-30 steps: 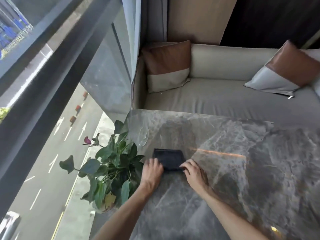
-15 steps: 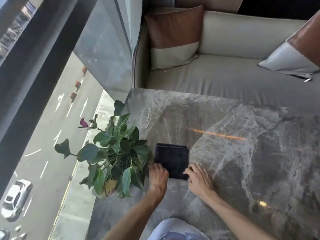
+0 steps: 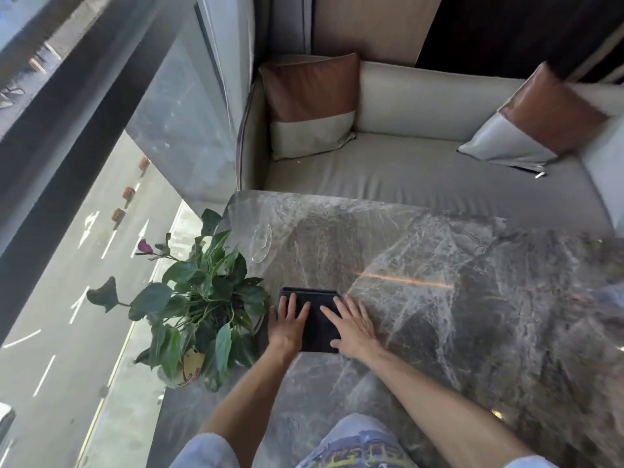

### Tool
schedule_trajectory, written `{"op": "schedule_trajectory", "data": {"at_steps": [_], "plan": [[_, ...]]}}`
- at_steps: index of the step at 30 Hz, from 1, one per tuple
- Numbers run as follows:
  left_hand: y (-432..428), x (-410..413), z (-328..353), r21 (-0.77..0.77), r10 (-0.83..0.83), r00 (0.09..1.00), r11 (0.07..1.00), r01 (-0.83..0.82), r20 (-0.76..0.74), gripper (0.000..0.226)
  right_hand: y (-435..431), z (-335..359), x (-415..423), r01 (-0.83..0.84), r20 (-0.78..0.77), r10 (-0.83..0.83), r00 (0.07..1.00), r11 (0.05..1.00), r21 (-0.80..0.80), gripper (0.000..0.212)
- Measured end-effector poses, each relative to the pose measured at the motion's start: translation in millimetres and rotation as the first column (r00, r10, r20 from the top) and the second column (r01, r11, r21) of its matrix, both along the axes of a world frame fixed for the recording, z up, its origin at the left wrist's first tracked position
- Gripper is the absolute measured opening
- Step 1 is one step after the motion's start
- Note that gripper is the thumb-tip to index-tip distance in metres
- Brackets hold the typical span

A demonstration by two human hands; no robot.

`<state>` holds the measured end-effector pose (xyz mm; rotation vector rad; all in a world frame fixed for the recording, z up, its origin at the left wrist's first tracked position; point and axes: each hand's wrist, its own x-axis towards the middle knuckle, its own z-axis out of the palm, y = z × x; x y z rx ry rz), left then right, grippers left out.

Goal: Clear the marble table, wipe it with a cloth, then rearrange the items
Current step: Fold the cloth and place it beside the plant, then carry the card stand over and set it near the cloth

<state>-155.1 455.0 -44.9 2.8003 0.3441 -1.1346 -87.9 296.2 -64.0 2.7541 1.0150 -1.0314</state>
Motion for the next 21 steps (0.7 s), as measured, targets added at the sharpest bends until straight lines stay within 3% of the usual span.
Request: {"op": "schedule_trajectory", "data": {"at_steps": [2,4,6,9,13,17,19,21], "plan": [[-8.6,2.7,11.1,-0.062,0.114,0.993,0.992,-0.111,0.037,0.072,-4.8,15.2,-1.7,0.119,-0.031,-0.116,0.993,0.979,0.162,0.069],[-20.0,1.9,29.8,-0.125,0.182,0.977,0.978,-0.168,0.111,0.055,-24.1,40.8,-3.1,0.313,-0.084,-0.303,0.949,0.892,0.327,0.046],[-33.3,-0.7,51.0,-0.18,0.197,0.961,0.97,-0.163,0.192,0.042,-56.6,64.5,-3.7,0.461,-0.124,-0.453,0.883,0.784,0.417,0.028],[-55.6,-9.8,76.9,-0.205,0.175,0.934,0.972,-0.114,0.311,0.036,-127.5,88.3,-12.8,0.551,-0.102,-0.592,0.799,0.654,0.519,0.018],[-102.9,-12.6,97.4,-0.241,0.144,0.947,0.968,-0.074,0.286,0.039,-230.6,108.2,-35.5,0.609,-0.065,-0.671,0.738,0.622,0.493,0.018],[-169.5,-9.0,118.5,-0.218,0.014,0.967,0.975,0.044,0.254,0.046,-328.5,113.9,-54.9,0.683,-0.102,-0.715,0.691,0.6,0.417,0.051],[-206.2,-5.0,126.8,-0.217,-0.019,0.968,0.973,0.075,0.251,0.048,-372.1,116.4,-57.1,0.7,-0.109,-0.725,0.68,0.599,0.389,0.032],[-246.0,-0.2,132.8,-0.203,-0.057,0.964,0.973,0.112,0.26,0.049,-412.6,120.3,-57.1,0.678,-0.079,-0.721,0.689,0.601,0.423,0.026]]}}
